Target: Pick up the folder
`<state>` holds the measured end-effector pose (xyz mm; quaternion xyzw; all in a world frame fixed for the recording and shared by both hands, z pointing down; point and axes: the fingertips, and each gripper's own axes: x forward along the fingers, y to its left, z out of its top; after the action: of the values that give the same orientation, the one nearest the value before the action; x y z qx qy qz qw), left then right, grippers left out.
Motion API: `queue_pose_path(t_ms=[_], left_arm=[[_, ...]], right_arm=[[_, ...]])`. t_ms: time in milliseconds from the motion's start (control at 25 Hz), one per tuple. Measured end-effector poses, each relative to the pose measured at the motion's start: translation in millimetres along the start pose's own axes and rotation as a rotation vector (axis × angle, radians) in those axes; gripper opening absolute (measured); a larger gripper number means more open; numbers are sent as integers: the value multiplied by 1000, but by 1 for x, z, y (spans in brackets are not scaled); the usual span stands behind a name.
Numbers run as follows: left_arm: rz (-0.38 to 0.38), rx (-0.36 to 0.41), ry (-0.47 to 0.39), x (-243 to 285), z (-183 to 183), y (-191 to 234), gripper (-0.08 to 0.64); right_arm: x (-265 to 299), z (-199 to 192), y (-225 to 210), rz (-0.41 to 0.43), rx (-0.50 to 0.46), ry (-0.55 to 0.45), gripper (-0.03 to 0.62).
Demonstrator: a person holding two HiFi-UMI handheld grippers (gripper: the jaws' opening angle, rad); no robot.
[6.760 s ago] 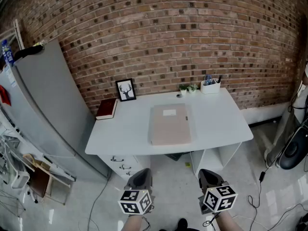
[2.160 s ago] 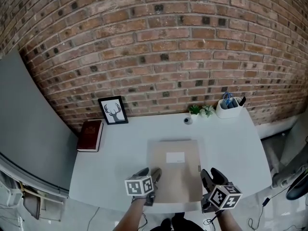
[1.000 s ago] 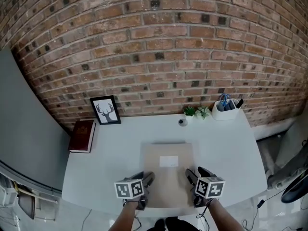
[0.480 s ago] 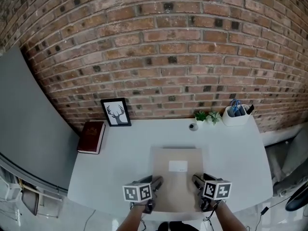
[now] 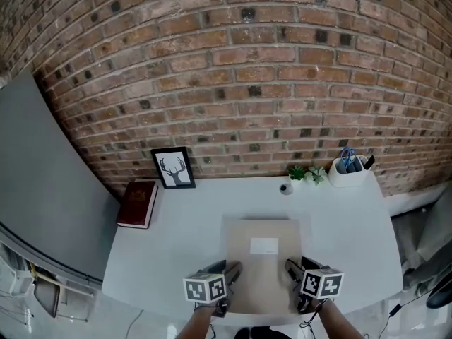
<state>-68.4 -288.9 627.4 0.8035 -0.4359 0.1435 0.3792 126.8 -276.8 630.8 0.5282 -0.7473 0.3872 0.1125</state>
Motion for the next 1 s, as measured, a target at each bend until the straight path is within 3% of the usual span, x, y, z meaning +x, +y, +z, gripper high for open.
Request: queue_pose_path(t_ms=[1000], left_arm=[[33, 180, -347, -95, 100, -46, 202]], right_arm=[[-64, 80, 83, 86, -142, -285, 233]])
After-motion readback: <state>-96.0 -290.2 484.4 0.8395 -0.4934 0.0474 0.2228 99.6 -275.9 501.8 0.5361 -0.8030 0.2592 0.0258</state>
